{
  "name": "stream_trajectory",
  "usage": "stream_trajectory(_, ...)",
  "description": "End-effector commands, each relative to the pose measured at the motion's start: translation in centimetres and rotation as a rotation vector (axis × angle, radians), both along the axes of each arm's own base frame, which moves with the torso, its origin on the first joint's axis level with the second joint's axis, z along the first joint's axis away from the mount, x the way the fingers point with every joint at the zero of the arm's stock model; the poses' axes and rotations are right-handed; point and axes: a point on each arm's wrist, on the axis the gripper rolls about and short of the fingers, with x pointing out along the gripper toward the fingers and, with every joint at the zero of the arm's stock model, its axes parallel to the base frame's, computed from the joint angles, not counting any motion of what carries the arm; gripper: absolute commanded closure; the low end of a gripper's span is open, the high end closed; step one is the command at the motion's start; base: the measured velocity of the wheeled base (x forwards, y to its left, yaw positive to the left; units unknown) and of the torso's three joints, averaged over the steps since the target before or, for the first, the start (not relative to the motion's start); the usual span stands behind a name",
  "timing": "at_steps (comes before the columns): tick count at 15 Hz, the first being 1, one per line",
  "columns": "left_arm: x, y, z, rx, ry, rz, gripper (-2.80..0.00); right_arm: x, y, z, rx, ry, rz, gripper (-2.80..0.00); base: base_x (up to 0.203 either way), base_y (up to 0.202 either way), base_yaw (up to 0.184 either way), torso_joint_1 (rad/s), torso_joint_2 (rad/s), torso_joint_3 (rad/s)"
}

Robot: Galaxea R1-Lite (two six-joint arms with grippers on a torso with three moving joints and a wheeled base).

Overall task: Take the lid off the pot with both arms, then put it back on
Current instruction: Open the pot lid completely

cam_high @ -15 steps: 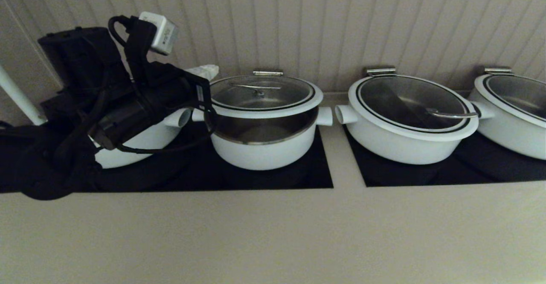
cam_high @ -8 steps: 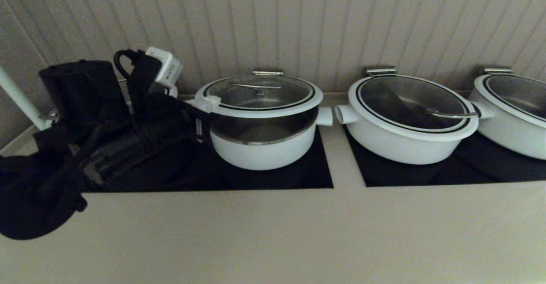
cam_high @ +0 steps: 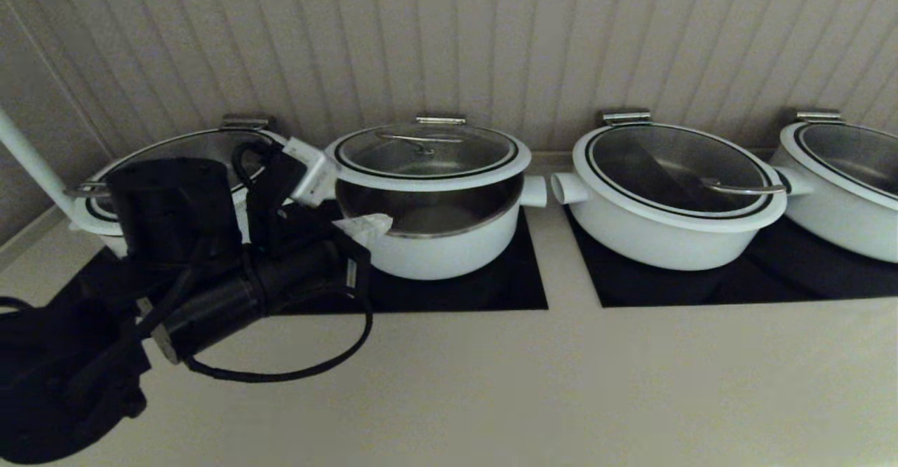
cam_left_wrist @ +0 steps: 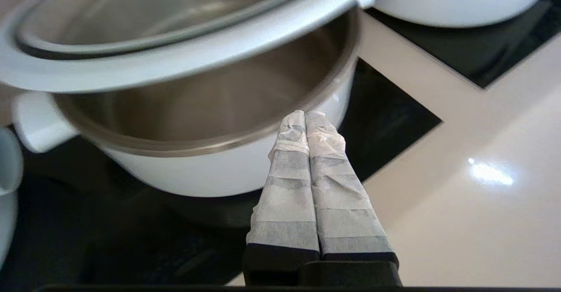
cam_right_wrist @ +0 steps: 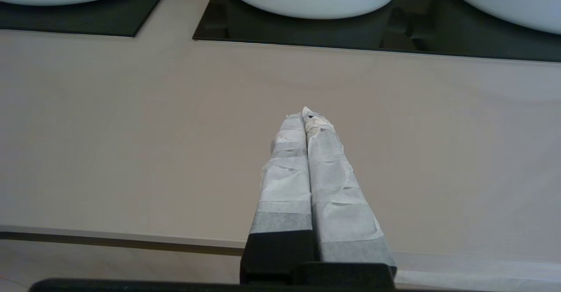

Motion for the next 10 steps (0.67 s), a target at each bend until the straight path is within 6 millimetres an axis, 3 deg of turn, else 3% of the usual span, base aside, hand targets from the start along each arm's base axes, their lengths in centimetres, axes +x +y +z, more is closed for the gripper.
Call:
stream_trajectory(1,0.7,-0.6,-1.2,0.023,0.031,-0.006,0.00,0.0,0.0,0.0,0.000,0.000,0.001,0.00,0.000,0.000,0.000,0.000,0.00,0.000)
stream_trajectory(5,2.0,-1.3,-2.5,0.045,0.063,0.000,0.00,0.0,0.0,0.0,0.000,0.001,0.001,0.00,0.000,0.000,0.000,0.000,0.00,0.000)
stream_trajectory(10,4.3,-2.4,-1.9,0.035,0.026,0.065,0.00,0.0,0.0,0.0,0.000,0.000,0.001,0.00,0.000,0.000,0.000,0.000,0.00,0.000)
